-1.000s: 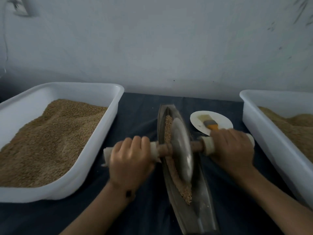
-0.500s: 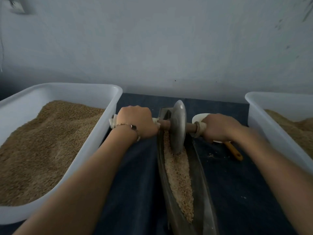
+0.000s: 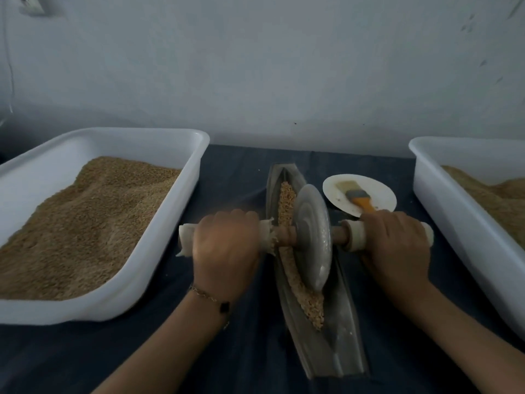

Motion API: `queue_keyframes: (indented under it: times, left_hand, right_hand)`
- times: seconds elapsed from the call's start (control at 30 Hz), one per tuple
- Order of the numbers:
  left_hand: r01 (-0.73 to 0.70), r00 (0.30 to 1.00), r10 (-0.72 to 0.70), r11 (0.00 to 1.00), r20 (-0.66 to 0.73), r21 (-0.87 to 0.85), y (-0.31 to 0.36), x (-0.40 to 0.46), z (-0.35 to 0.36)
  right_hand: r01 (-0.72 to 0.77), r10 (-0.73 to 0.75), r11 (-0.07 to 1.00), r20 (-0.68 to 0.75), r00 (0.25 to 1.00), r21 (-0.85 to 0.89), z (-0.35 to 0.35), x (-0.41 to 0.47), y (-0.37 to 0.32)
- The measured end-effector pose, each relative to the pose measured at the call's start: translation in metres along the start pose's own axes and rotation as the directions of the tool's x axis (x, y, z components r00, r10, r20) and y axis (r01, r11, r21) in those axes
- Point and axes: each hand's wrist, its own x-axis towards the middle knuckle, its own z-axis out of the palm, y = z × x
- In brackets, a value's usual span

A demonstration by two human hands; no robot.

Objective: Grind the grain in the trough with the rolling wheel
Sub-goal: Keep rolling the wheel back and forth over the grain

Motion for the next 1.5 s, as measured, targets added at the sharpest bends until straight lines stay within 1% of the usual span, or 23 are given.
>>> queue_keyframes:
  times: [0.07,0.13,0.2,0.3,0.37,0.43,0.47,0.53,0.57,0.63,0.7,0.73,0.77,0.8,0.87,0.97,1.03,1.07,1.17,1.27,1.33,1.4,1.5]
  left_hand:
    - [0.004,1.0,-0.002,0.997,0.026,-0.074,-0.001,0.007,0.003]
    - [0.014,0.984,0.006,0.994,0.18,-0.108,-0.005,0.027,0.009]
    - [0.019,0.905,-0.009,1.0,0.425,-0.021,-0.011,0.055,0.022]
    - [0.053,0.779,-0.017,0.998,0.627,-0.04,-0.02,0.09,0.044]
    - [0.112,0.661,-0.005,0.989,0.751,-0.092,-0.025,0.108,0.054]
    - [0.216,0.492,-0.01,0.97,0.87,-0.111,-0.031,0.114,0.057]
    - [0.262,0.428,-0.016,0.959,0.904,-0.107,-0.034,0.113,0.057]
    - [0.319,0.405,-0.051,0.944,0.913,-0.088,-0.036,0.107,0.058]
    - [0.332,0.443,-0.081,0.94,0.893,-0.079,-0.036,0.101,0.057]
    - [0.313,0.589,-0.142,0.948,0.796,-0.062,-0.032,0.083,0.05]
    - [0.22,0.791,-0.14,0.973,0.596,-0.063,-0.025,0.055,0.034]
    - [0.168,0.878,-0.11,0.982,0.466,-0.083,-0.019,0.039,0.024]
    - [0.132,0.936,-0.087,0.985,0.341,-0.112,-0.012,0.025,0.013]
    - [0.106,0.974,-0.076,0.986,0.216,-0.132,-0.006,0.013,0.004]
    - [0.085,0.994,-0.077,0.99,0.075,-0.109,-0.001,-0.002,-0.003]
    - [0.07,0.996,-0.062,0.99,0.069,-0.125,-0.004,-0.001,-0.002]
    - [0.095,0.975,-0.06,0.983,0.215,-0.159,-0.007,0.013,0.004]
    - [0.106,0.938,-0.056,0.986,0.341,-0.128,-0.01,0.024,0.01]
    - [0.141,0.786,-0.067,0.987,0.614,-0.073,-0.023,0.065,0.038]
    - [0.206,0.593,-0.028,0.971,0.804,-0.119,-0.035,0.103,0.056]
    - [0.244,0.481,-0.011,0.962,0.877,-0.121,-0.039,0.113,0.06]
    - [0.25,0.476,-0.015,0.961,0.879,-0.118,-0.038,0.111,0.056]
    - [0.157,0.584,-0.005,0.982,0.812,-0.107,-0.031,0.091,0.037]
  right_hand:
    - [-0.018,0.018,1.0,0.082,0.996,-0.007,0.001,0.009,0.0]
    - [-0.077,0.094,0.995,0.279,0.956,-0.071,0.005,0.029,0.005]
    - [-0.117,0.159,0.987,0.547,0.822,-0.112,0.012,0.054,0.012]
    - [-0.237,0.138,0.971,0.801,0.582,0.005,0.026,0.088,0.025]
    - [-0.314,0.12,0.949,0.902,0.414,0.018,0.034,0.109,0.03]
    - [-0.362,0.103,0.932,0.963,0.25,-0.005,0.034,0.127,0.029]
    - [-0.368,0.099,0.93,0.973,0.206,-0.017,0.033,0.134,0.027]
    - [-0.317,0.128,0.947,0.96,0.249,-0.044,0.03,0.141,0.023]
    - [-0.27,0.146,0.961,0.936,0.319,-0.058,0.027,0.139,0.02]
    - [-0.132,0.136,0.989,0.811,0.569,-0.073,0.019,0.122,0.013]
    - [0.025,0.028,0.995,0.515,0.857,-0.096,0.014,0.087,0.009]
    - [0.069,-0.036,0.994,0.336,0.941,-0.088,0.011,0.066,0.008]
    - [0.096,-0.084,0.993,0.155,0.984,-0.071,0.009,0.048,0.007]
    - [0.114,-0.113,0.992,0.033,0.993,-0.047,0.007,0.032,0.007]
    - [0.127,-0.127,0.992,-0.043,0.991,-0.016,0.007,0.014,0.01]
    - [0.135,-0.135,0.991,-0.044,0.99,-0.004,0.008,0.022,0.007]
    - [0.111,-0.111,0.994,0.09,0.99,0.011,0.012,0.039,0.008]
    - [0.084,-0.081,0.996,0.214,0.973,-0.005,0.015,0.05,0.011]
    - [-0.016,0.049,0.998,0.562,0.826,-0.062,0.029,0.083,0.023]
    - [-0.13,0.076,0.991,0.726,0.683,0.018,0.041,0.107,0.03]
    - [-0.136,0.072,0.99,0.762,0.644,0.022,0.045,0.116,0.03]
    - [-0.137,0.098,0.991,0.73,0.676,-0.006,0.042,0.113,0.027]
    - [-0.163,0.149,0.986,0.591,0.792,-0.03,0.025,0.088,0.014]
